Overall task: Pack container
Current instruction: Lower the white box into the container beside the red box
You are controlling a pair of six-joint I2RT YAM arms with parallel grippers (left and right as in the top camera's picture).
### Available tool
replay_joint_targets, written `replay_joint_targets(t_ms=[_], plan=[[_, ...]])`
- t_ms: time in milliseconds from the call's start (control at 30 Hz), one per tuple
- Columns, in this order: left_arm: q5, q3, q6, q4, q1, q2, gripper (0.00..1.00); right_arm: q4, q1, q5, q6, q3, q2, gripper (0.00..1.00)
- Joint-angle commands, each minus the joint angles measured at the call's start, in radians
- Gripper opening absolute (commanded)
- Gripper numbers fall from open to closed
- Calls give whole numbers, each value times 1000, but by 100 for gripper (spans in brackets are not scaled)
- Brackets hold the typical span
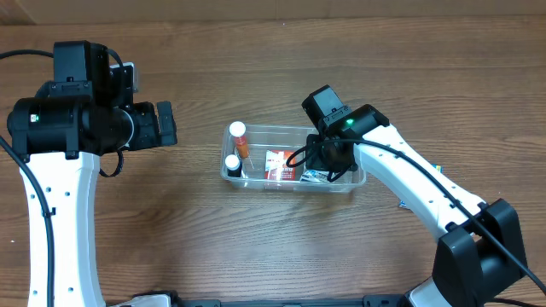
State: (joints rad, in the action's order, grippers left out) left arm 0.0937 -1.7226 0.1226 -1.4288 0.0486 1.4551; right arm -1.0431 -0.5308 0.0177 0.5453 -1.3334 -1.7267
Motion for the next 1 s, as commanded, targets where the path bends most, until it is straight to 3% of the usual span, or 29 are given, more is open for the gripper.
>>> replay_joint_targets(t_ms=[0,467,967], plan=[[0,2,-19,-3,10,-4,100,45,-4,33,-2,33,10,4],[0,2,-19,-5,10,-4,100,370,-4,-11,-30,278,8,4],[-19,2,-22,-10,10,-4,100,321,-4,-13,-110,179,78,4]])
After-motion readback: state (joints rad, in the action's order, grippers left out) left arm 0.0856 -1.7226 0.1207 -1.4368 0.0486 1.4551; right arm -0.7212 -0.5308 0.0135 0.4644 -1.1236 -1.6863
